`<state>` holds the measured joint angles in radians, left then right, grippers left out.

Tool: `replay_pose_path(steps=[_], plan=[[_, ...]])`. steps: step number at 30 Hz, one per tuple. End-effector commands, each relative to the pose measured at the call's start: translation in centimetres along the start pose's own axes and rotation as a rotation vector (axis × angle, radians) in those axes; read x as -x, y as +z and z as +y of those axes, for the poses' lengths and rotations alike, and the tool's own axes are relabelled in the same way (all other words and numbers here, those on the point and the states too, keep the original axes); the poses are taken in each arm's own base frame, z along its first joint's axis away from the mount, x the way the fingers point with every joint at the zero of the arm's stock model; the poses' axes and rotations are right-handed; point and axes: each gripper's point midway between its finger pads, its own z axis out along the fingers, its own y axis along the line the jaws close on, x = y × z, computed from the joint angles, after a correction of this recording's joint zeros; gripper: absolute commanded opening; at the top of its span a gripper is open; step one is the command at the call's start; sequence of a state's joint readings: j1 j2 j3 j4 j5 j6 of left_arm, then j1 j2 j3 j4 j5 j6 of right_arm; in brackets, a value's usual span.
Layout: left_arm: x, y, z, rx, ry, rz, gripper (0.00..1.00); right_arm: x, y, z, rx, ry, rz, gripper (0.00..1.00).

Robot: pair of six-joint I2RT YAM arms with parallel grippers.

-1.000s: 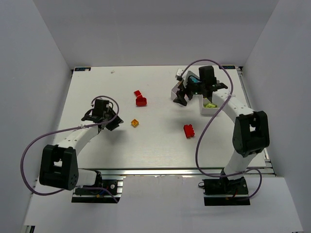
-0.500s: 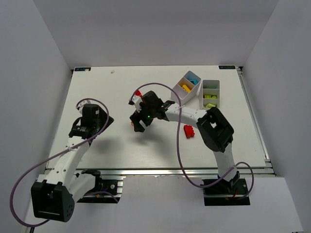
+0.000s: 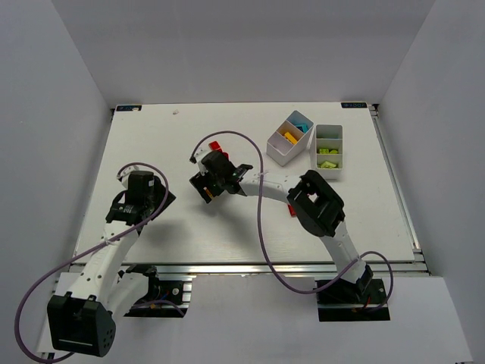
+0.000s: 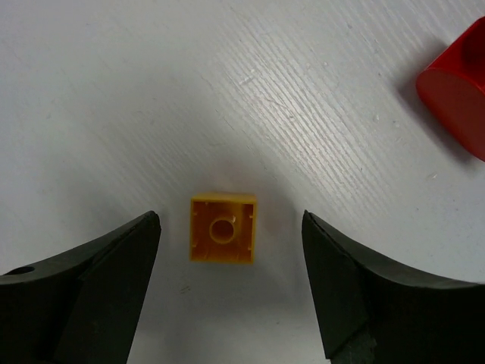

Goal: Sort the legos into containers by color

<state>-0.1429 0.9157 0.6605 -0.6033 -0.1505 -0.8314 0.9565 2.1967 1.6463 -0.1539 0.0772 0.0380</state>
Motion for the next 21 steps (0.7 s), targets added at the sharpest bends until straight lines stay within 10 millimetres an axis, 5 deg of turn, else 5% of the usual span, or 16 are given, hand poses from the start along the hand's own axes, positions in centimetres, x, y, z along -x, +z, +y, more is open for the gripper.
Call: replay_pose_path(steps=[1,8,9,12,15,18,21], plan=[[0.7,-0.6,0.1,0.004,-0.009,-0.03,0.65,2.5,0.2,-0.6,-0.053,-0.012,-0.07,0.79],[0.6,-0.4,-0.3,-0.017,-0.03,-0.027,0.64,2.2,0.4,-0.2,-0.014,-0.036,-0.059,0.52],[0.6,-0.3,-0.3,-0.015,-0.028,-0.025,0.64,2.4,0.1,-0.1,-0.004,-0.067,-0.065,0.38],[0.8,-0.1,-0.5,-0.015,-0.024,-0.025,0.64,3.2,-0.9,0.0,0.017,-0.098,-0.089,0.18],[0.6,0.2,-0.8,-0.026,-0.028,-0.017,0.64,4.9,-3.5,-1.8,0.028,-0.112,-0.141,0.0],[0.3,0.6,-1.2,-0.049,-0.038,-0.009,0.64,8.0,-8.0,-5.3,0.007,-0.147,-0.24,0.0],[0.0,1.1,-1.5,-0.067,-0.043,0.002,0.64,8.5,-10.6,-10.7,-0.046,-0.2,-0.27,0.0]])
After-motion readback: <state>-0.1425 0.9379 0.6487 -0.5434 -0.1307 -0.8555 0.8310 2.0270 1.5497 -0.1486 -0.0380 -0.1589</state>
